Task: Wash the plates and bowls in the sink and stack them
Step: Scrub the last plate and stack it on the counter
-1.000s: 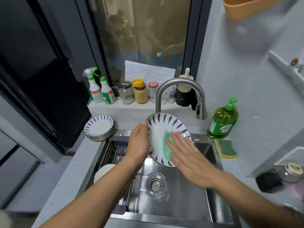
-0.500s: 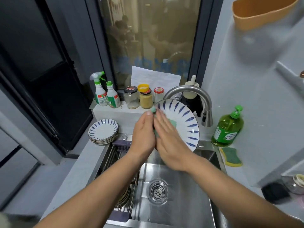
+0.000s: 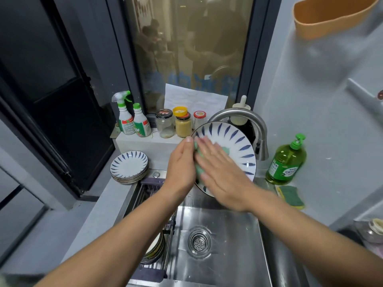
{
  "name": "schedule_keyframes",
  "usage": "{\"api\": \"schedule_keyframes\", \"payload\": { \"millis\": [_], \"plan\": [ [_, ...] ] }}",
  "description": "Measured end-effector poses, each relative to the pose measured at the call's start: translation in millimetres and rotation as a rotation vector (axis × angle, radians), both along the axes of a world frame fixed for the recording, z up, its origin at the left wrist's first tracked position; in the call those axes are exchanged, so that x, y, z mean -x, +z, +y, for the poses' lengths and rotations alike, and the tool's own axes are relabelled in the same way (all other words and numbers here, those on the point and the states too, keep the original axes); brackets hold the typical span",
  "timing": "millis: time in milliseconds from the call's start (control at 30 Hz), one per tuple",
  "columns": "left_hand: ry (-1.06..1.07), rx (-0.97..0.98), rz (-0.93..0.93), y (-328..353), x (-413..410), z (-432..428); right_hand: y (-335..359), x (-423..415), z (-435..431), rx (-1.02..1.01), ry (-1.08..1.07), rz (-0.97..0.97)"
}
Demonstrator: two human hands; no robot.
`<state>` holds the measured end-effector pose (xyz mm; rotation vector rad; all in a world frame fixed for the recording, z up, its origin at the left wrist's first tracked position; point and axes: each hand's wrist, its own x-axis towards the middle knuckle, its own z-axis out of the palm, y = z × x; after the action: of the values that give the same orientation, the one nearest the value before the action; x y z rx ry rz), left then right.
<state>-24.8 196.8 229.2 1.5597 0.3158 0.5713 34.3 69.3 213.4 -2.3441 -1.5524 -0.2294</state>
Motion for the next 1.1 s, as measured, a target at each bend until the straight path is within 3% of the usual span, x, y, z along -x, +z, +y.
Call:
{"api": "schedule_keyframes", "payload": {
  "millis": [200, 267, 367, 467, 533, 600, 733, 900, 1000, 1100],
  "plan": [
    [0.076, -0.058, -0.013, 5, 0, 13, -13, -41, -39, 0.192, -0.311, -0.196],
    [0.106, -0.084, -0.024, 1, 0, 12, -27, -23, -39, 0.127, -0.316, -0.096],
    [0.178, -0.117, -0.012, -7, -1, 8, -37, 14, -22, 0.010, -0.269, 0.236],
    [0.239, -0.052, 0.018, -8, -5, 6, -32, 47, 0, -0.137, -0.139, 0.365],
    [0.228, 0.016, -0.007, -4, -8, 6, -29, 51, 2, -0.219, -0.078, 0.335],
    [0.214, 0.037, -0.038, 5, -5, 5, -32, 40, -9, -0.239, -0.077, 0.186],
    [0.192, -0.003, -0.074, 8, 1, 7, -38, 5, -39, -0.223, -0.247, 0.077],
    [0.094, -0.029, -0.018, -6, 5, 1, -18, -24, -31, -0.037, -0.430, 0.002],
    [0.030, -0.049, 0.032, -7, 2, -4, 1, -14, -8, 0.051, -0.343, -0.004],
    [-0.002, 0.048, 0.039, -5, 0, 0, 7, 11, 10, 0.094, -0.123, 0.040]
  ]
}}
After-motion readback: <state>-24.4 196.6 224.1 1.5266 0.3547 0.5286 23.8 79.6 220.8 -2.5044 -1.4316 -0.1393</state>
